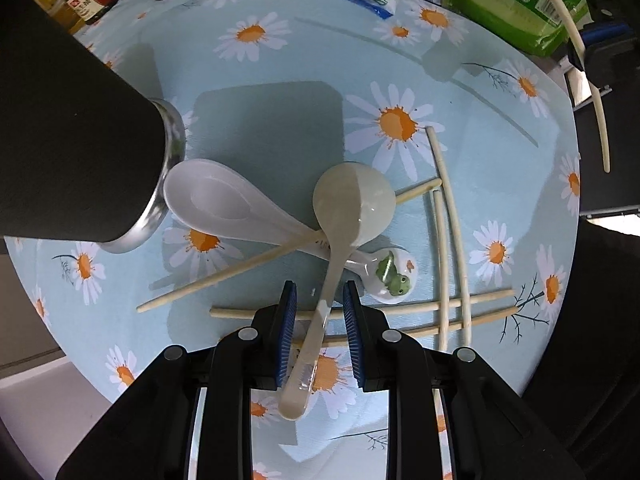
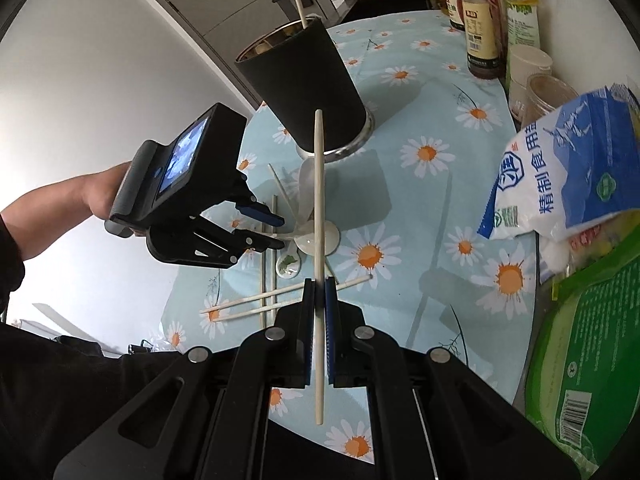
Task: Organize utensils
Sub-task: 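Grasp the large cream spoon by its handle with the left tool while the right holds the chopstick, then lift the spoon and chopstick toward the black holder with both tools, then carry the cream spoon and chopstick above the black holder's opening with both tools, then open both tools to drop the spoon and chopstick into the holder, then move both open tools back down toward the loose chopsticks on the table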
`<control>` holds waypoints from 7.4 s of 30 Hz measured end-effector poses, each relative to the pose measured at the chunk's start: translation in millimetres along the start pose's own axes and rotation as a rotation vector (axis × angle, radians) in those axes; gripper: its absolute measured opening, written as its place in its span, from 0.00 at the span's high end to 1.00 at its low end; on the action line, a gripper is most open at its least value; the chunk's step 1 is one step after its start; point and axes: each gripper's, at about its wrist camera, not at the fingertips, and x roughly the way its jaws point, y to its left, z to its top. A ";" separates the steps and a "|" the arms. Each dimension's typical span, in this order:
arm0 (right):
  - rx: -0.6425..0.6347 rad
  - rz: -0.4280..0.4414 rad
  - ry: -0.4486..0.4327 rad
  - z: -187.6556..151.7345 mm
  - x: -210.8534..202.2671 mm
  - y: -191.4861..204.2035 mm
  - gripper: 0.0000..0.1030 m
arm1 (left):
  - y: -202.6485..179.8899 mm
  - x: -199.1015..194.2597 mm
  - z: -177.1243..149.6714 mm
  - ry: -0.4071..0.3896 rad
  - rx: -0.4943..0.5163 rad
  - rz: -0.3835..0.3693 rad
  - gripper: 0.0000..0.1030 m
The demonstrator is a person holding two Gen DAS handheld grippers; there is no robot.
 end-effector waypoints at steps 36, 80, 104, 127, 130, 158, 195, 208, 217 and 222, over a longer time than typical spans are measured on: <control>-0.091 0.079 0.071 40.1 32.5 9.9 0.94 | -14.3 -40.8 -33.5 -0.208 -0.174 -0.003 0.94; -0.115 0.192 -0.246 150.8 -2.3 50.9 0.94 | 44.5 -192.4 -115.2 -1.001 -0.742 -0.055 0.94; -0.126 0.174 -0.385 256.7 -5.7 41.9 0.94 | 125.7 -218.1 -53.7 -1.111 -0.638 0.036 0.94; -0.225 0.149 -0.483 245.9 16.2 33.0 0.94 | 129.5 -165.3 -34.7 -1.224 -0.448 0.137 0.94; -0.232 0.143 -0.484 239.2 21.3 32.7 0.94 | 126.4 -161.1 -36.8 -1.195 -0.440 0.153 0.94; -0.141 0.132 -0.534 204.9 -5.2 16.3 0.78 | 128.3 -143.8 -39.3 -0.951 -0.531 0.138 0.64; -0.169 0.165 -0.452 135.5 -59.6 16.6 0.71 | 51.8 -187.1 -75.3 -0.935 -0.658 0.168 0.57; -0.303 0.142 -0.327 105.9 -43.6 45.9 0.65 | 7.8 -180.7 -108.9 -0.904 -0.784 0.146 0.55; -0.404 0.062 -0.170 85.8 -2.2 63.2 0.65 | -14.4 -144.7 -141.3 -0.869 -0.922 0.106 0.55; -0.442 0.044 -0.061 78.6 32.4 73.8 0.65 | -24.4 -123.4 -162.0 -0.865 -1.032 0.074 0.55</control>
